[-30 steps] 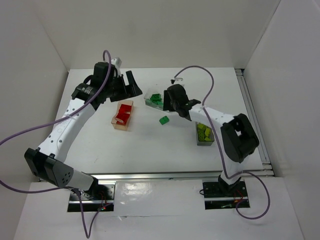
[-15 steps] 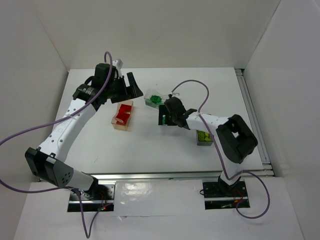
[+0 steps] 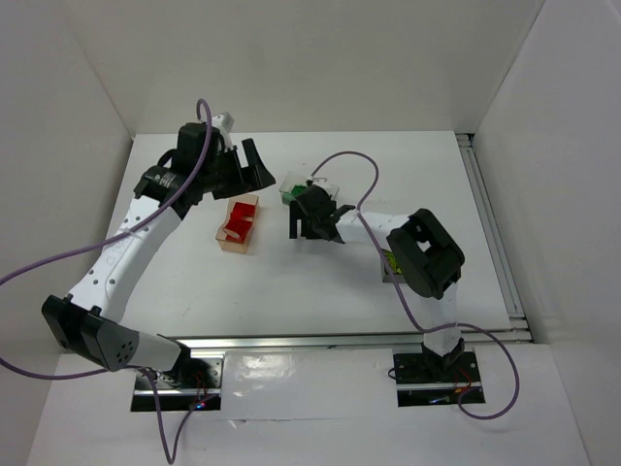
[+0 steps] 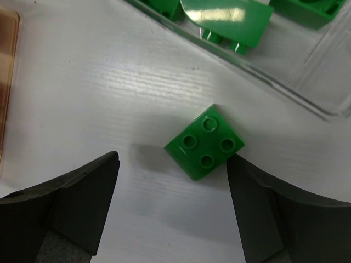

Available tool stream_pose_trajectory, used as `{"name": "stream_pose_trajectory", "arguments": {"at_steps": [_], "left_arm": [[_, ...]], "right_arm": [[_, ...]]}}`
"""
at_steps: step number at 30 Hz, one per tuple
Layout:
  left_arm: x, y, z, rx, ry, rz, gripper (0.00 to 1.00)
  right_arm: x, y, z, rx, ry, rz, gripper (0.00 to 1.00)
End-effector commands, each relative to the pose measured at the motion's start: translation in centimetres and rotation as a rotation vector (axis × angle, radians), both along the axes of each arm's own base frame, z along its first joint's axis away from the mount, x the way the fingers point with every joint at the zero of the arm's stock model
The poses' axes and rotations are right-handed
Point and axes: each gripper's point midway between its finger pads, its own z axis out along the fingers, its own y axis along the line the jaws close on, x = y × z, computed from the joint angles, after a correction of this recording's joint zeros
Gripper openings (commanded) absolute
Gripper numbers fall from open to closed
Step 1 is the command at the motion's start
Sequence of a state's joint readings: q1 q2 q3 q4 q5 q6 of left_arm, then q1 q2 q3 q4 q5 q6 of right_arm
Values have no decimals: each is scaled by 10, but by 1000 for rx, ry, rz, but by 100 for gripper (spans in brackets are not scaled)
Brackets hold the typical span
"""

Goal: Sort the legos into containers by color

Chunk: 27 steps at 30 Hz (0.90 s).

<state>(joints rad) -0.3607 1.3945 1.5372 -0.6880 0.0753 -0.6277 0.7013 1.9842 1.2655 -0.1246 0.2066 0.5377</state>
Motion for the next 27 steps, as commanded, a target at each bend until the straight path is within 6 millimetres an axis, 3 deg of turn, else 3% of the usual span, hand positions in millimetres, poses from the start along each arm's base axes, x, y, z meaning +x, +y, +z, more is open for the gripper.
{"name": "stream_pose_trajectory", "arguments": {"at_steps": [1, 8, 12, 20, 24, 27], "left_arm": [[1, 4, 19, -8, -65, 4, 92], [1, 4, 19, -2, -68, -1, 92], [0, 4, 15, 2, -59, -1, 92], [1, 2, 7, 4, -39, -8, 92], [3, 2, 4, 7, -30, -9, 92], [2, 2, 0, 10, -22, -9, 92]], "right_arm": [[7, 5, -3, -59, -12, -27, 85], [12, -5, -19, -211, -33, -90, 74], [15, -4, -20, -244, -40, -101, 61], [25, 10, -16, -247, -66, -87, 61], [22, 15, -5, -255, -102, -91, 29], [14, 17, 18, -254, -141, -70, 24]]}}
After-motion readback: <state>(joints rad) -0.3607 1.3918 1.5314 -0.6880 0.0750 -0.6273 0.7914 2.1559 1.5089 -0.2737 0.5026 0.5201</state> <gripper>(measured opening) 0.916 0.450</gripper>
